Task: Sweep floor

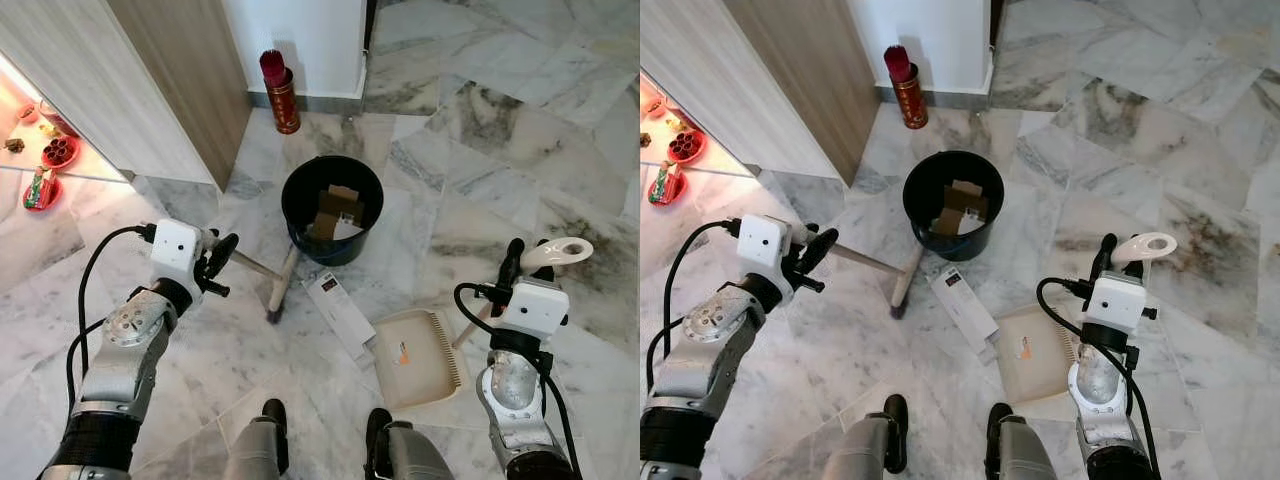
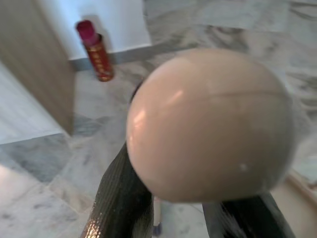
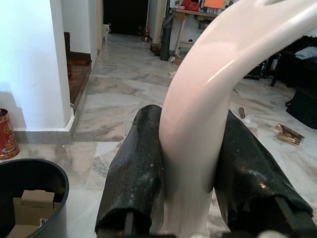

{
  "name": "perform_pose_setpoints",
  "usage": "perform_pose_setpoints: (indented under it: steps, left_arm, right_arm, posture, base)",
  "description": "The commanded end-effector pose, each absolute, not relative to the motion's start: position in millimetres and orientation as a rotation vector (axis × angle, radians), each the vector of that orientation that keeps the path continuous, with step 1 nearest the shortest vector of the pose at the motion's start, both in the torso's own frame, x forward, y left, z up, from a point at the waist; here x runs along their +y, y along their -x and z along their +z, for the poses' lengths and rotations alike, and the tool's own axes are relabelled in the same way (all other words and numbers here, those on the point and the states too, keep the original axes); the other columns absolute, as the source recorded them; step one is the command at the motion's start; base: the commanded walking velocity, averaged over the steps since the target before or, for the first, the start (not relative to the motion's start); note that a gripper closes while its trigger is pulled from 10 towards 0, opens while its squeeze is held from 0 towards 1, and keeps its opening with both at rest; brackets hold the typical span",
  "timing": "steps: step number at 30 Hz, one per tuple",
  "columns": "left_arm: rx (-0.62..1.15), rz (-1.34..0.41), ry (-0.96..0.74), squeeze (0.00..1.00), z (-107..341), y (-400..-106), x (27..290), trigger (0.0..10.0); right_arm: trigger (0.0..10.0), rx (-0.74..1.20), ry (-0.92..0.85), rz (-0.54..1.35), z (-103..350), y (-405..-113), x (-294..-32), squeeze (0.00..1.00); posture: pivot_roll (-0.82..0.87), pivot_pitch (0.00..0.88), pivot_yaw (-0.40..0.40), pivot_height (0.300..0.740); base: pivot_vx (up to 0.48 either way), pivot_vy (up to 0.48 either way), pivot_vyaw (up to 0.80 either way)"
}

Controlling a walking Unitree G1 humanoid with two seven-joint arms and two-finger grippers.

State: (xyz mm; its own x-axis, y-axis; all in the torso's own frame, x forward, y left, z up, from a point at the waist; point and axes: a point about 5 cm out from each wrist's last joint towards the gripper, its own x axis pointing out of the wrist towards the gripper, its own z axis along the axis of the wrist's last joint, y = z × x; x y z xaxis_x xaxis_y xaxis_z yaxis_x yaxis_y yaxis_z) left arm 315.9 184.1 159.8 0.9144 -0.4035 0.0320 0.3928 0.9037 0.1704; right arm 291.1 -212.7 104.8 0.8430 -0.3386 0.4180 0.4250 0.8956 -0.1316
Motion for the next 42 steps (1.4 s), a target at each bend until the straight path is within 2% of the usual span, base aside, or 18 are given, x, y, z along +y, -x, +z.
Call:
perform_pose_setpoints:
  steps: [1, 14, 22, 24, 33, 42]
  left_arm:
    - [0.011, -0.546, -0.115, 0.0, 147, -307, 173, 10.0]
    - [0.075, -0.598, -0.112, 0.0, 147, -300, 176, 10.0]
    - [0.075, -0.539, -0.045, 0.0, 155, -296, 184, 10.0]
    - [0.074, -0.532, 0.052, 0.0, 160, -296, 181, 10.0]
    - [0.068, -0.497, 0.266, 0.0, 170, -299, 182, 10.0]
    - [0.025, -0.364, 0.402, 0.0, 180, -306, 196, 10.0]
  right_arm:
    - [10.0, -0.319, 0.25, -0.407, 89, -284, -216, 0.0]
    - [10.0, -0.315, 0.246, -0.41, 89, -285, -214, 0.0]
    - [10.0, -0.309, 0.239, -0.414, 88, -287, -212, 0.0]
    - [10.0, -0.31, 0.232, -0.413, 88, -289, -209, 0.0]
    - [10.0, -0.314, 0.229, -0.424, 90, -291, -211, 0.0]
    - [10.0, -0.308, 0.227, -0.432, 88, -291, -211, 0.0]
  posture:
    - [0.18, 0.382, 0.076, 0.74]
    - [0.19, 0.381, 0.083, 0.74]
    - [0.21, 0.376, 0.087, 0.74]
    - [0.21, 0.369, 0.088, 0.74]
    - [0.22, 0.361, 0.092, 0.74]
    - [0.23, 0.347, 0.094, 0.74]
  base:
    - [0.0, 0.0, 0.0]
    - [0.0, 0.0, 0.0]
    - [0.0, 0.0, 0.0]
    - [0.0, 0.0, 0.0]
    - [0.0, 0.0, 0.0]
    - [0.0, 0.0, 0.0]
